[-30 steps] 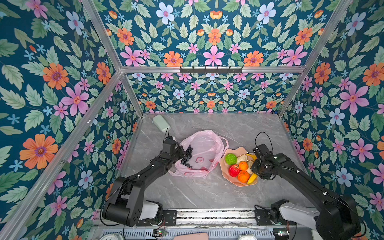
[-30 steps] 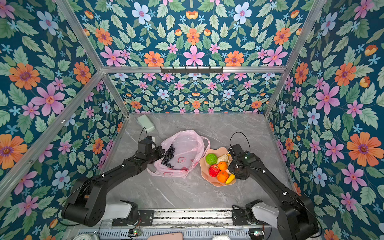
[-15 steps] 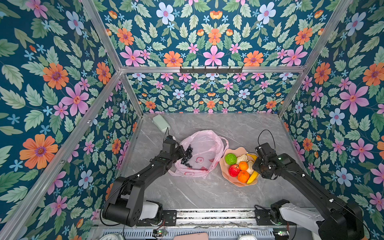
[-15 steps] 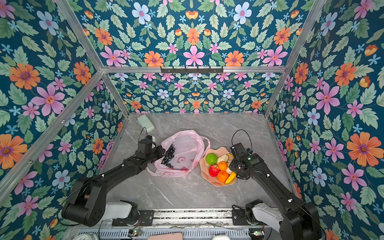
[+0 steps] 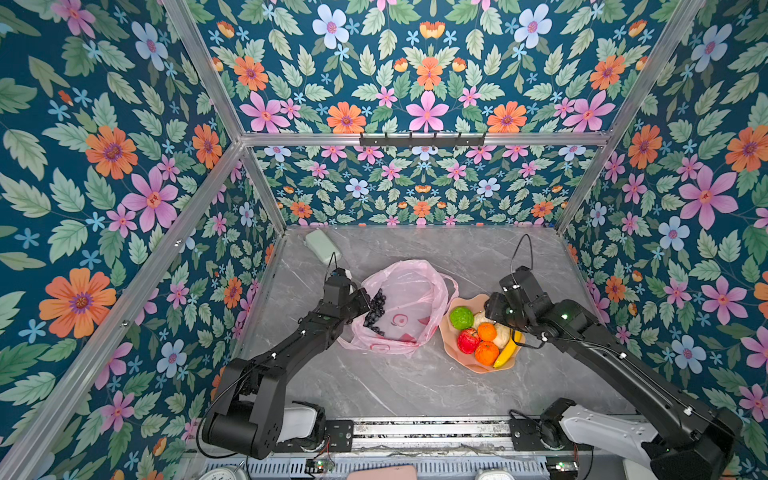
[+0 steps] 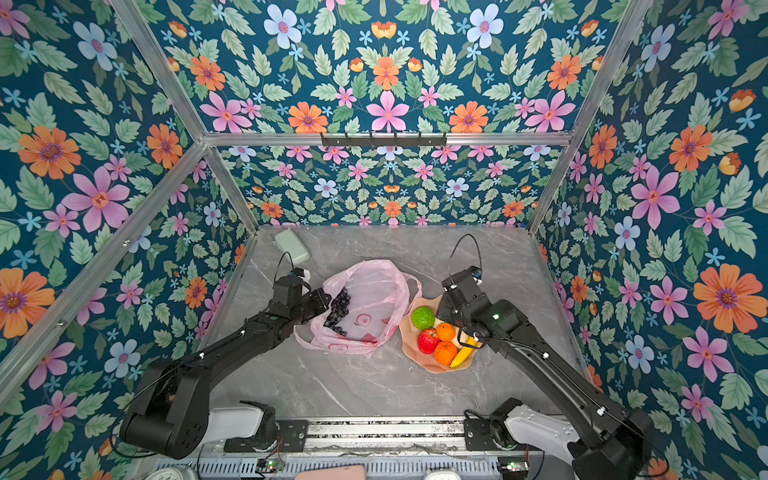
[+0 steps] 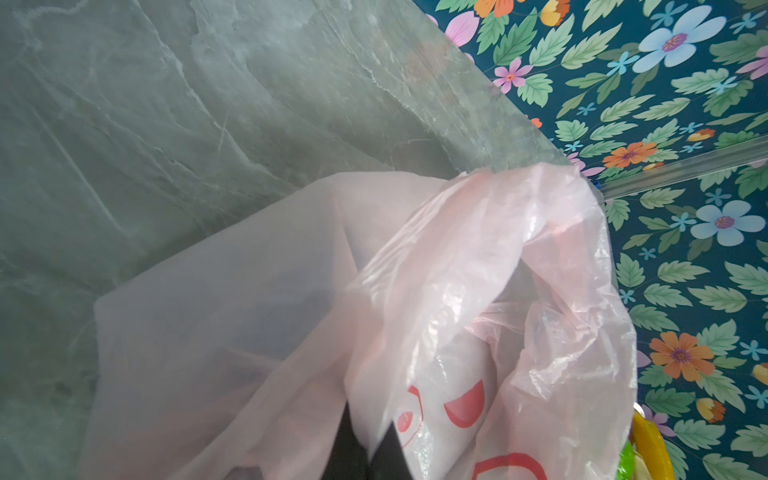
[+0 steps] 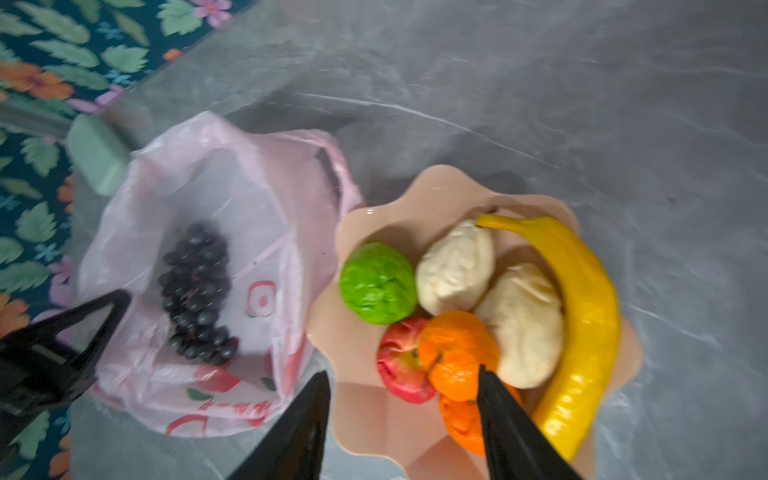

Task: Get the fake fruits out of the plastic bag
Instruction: 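Swing the right gripper back over the bag toward the black grapes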

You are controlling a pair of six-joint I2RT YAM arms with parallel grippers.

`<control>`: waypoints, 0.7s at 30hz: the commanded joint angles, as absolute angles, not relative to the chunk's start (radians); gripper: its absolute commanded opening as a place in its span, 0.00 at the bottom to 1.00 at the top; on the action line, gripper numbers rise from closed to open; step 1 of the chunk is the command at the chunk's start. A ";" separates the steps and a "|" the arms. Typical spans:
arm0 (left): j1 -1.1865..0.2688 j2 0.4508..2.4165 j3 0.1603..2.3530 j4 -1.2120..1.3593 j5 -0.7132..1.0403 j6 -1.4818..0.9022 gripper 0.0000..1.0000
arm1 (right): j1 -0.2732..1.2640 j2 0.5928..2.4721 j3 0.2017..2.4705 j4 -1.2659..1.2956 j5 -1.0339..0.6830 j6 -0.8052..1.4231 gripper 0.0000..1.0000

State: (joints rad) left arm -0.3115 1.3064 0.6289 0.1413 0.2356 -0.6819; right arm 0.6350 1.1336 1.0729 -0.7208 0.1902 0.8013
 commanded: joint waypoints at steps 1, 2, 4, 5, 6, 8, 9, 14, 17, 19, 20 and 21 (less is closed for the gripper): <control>-0.311 1.268 0.614 0.145 0.198 -0.687 0.00 | 0.701 1.241 1.144 -0.546 0.161 0.725 0.59; -0.311 1.250 0.605 0.140 0.182 -0.687 0.00 | 0.721 1.295 1.176 -0.515 0.133 0.708 0.59; -0.311 1.219 0.592 0.116 0.140 -0.685 0.00 | 0.765 1.403 1.240 -0.471 0.094 0.681 0.59; -0.309 1.207 0.586 0.103 0.117 -0.685 0.00 | 0.788 1.454 1.276 -0.447 0.081 0.665 0.59; -0.306 1.201 0.581 0.085 0.097 -0.685 0.00 | 0.808 1.505 1.309 -0.430 0.066 0.654 0.59; -0.296 1.194 0.569 0.072 0.083 -0.692 0.00 | 0.831 1.596 1.378 -0.410 0.023 0.645 0.59; -0.287 1.191 0.558 0.074 0.080 -0.697 0.00 | 0.842 1.645 1.411 -0.398 0.006 0.640 0.59; -0.208 1.246 0.528 0.113 0.123 -0.712 0.00 | 0.862 1.875 1.555 -0.406 -0.053 0.647 0.60; -0.176 1.291 0.533 0.130 0.161 -0.709 0.00 | 0.862 1.969 1.614 -0.402 -0.085 0.647 0.61; -0.172 1.309 0.545 0.130 0.167 -0.701 0.00 | 0.861 2.016 1.643 -0.398 -0.095 0.638 0.61; -0.172 1.315 0.548 0.133 0.171 -0.699 0.00 | 0.862 2.037 1.659 -0.402 -0.094 0.631 0.60; -0.171 1.323 0.551 0.137 0.173 -0.698 0.00 | 0.863 2.057 1.676 -0.403 -0.094 0.621 0.60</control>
